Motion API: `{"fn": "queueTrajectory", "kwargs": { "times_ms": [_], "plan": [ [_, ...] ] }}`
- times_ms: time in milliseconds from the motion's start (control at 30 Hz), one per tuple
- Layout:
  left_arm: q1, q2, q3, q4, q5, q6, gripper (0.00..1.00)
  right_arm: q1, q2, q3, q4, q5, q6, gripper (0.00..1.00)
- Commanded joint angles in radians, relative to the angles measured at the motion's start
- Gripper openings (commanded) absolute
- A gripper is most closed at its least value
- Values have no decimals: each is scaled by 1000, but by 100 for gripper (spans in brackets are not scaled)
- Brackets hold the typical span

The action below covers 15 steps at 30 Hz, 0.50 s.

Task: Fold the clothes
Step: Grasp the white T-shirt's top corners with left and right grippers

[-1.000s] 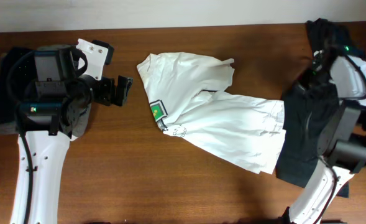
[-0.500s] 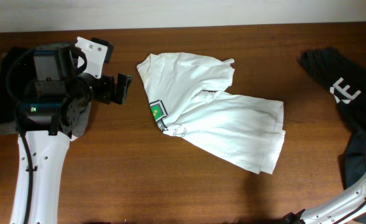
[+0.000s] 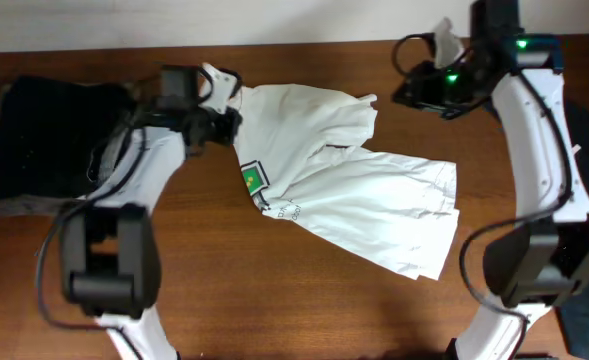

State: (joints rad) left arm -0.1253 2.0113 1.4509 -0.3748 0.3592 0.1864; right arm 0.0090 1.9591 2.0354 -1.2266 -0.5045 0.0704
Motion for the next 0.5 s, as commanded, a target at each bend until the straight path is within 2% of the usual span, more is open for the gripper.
{"fn": "queueTrajectory", "kwargs": {
  "times_ms": [0,100,133,167,200,267,367,467],
  "plan": [
    [-33,132,3,58,23,-11,2,47,-27,14,-2,-8,-11,40],
    [-41,202,3,96,-27,-10,0,64,-27,14,-27,-7,-6,41],
    [-41,213,3,69,-115,-10,0,64,-27,14,-35,-1,-6,41],
    [-37,222,3,-5,-280,-14,0,63,-27,14,-55,46,-6,41],
    [-24,222,3,-92,-408,-15,0,63,-26,14,-78,131,3,45],
    [32,218,3,-249,-517,-60,0,62,-19,-18,-120,414,118,50],
    [66,185,3,-304,-482,-88,0,49,6,-90,-117,455,140,56],
    [67,75,3,-335,-480,-89,0,-3,53,-275,-55,506,179,58]
  ]
}}
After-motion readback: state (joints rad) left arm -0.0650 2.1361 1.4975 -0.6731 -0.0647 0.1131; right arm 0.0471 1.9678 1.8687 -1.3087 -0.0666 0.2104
